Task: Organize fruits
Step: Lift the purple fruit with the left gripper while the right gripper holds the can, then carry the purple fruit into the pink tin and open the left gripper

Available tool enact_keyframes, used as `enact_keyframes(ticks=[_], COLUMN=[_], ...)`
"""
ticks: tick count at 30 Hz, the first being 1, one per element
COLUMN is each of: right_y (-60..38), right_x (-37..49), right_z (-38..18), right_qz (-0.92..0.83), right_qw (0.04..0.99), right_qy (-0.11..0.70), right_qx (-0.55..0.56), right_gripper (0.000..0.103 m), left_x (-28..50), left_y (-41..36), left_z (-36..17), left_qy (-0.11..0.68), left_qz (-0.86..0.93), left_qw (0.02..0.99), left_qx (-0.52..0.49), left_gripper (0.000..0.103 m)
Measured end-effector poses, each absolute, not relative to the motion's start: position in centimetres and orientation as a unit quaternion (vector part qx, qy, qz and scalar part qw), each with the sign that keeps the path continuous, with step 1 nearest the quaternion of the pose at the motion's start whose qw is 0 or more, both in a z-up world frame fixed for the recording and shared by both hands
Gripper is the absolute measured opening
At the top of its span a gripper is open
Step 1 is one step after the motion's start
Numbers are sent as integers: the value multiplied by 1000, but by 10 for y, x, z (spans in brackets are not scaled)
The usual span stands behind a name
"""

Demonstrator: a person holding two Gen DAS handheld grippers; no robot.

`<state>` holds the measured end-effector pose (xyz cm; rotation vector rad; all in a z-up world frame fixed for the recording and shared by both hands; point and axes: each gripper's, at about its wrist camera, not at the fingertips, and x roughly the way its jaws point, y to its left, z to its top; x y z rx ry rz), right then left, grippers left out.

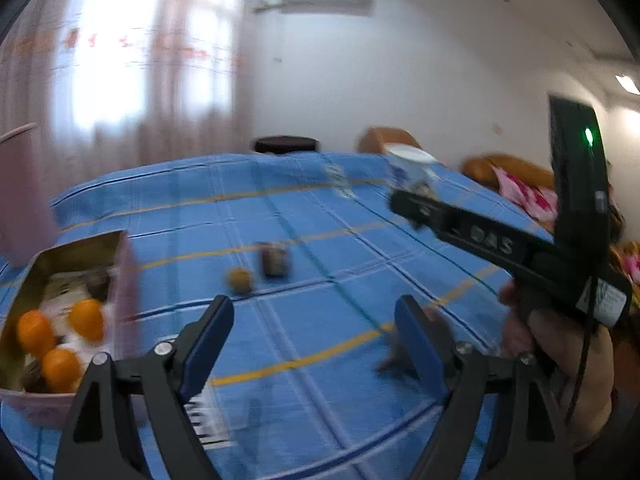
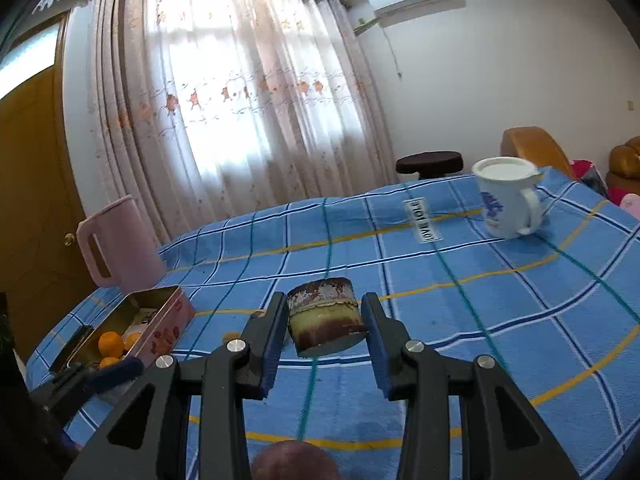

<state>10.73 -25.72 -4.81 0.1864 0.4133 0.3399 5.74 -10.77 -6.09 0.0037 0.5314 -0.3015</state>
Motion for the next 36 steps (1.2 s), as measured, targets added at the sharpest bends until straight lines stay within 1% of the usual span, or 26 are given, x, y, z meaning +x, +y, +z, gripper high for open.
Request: enact_keyframes(ticks=[1, 6, 9, 10, 12, 13, 18, 19, 25, 27, 30, 35, 36], right_y=[-262, -297, -306, -307, -308, -308, -302, -300, -283, -278, -277, -277, -276], right_x=[105, 90, 83, 82, 81, 81, 77, 76, 72, 73, 71, 71, 70], right_z=[-48, -46, -46, -48, -51, -53, -55, -55, -48, -49, -50, -49, -50], right_qz=[161, 120, 120, 122, 128, 131, 142, 144, 158, 159, 157, 160, 161], right_qw=[962, 969, 969, 969, 967, 967, 965, 965, 966, 966, 966, 965, 965], right_qy=[203, 193, 189, 189, 191, 192, 193, 192, 186, 189, 191, 192, 191], right_qx=[91, 95, 99, 101, 106, 107, 106, 104, 86, 80, 78, 80, 81], right_gripper=[40, 40, 40, 40, 40, 40, 40, 40, 40, 40, 40, 40, 40], left_x=[60, 73, 75, 72, 68, 66, 58, 58, 59, 56, 55, 52, 51], left_y=[-118, -151, -168, -171, -173, -173, -167, -165, -152, -154, -156, -154, -154], left_z=[-61, -74, -92, -93, -93, -94, -92, -91, -88, -88, -91, -88, -87], left_qy=[273, 321, 361, 364, 364, 368, 364, 362, 362, 358, 357, 352, 350], left_qz=[-165, -213, -226, -230, -235, -245, -255, -268, -268, -268, -264, -265, -269], left_qw=[948, 923, 904, 901, 900, 896, 895, 893, 893, 894, 896, 897, 897], left_qx=[8, 11, 38, 42, 47, 45, 31, 20, 9, 21, 24, 26, 26], left_gripper=[91, 90, 82, 77, 72, 67, 65, 47, 47, 47, 55, 54, 49])
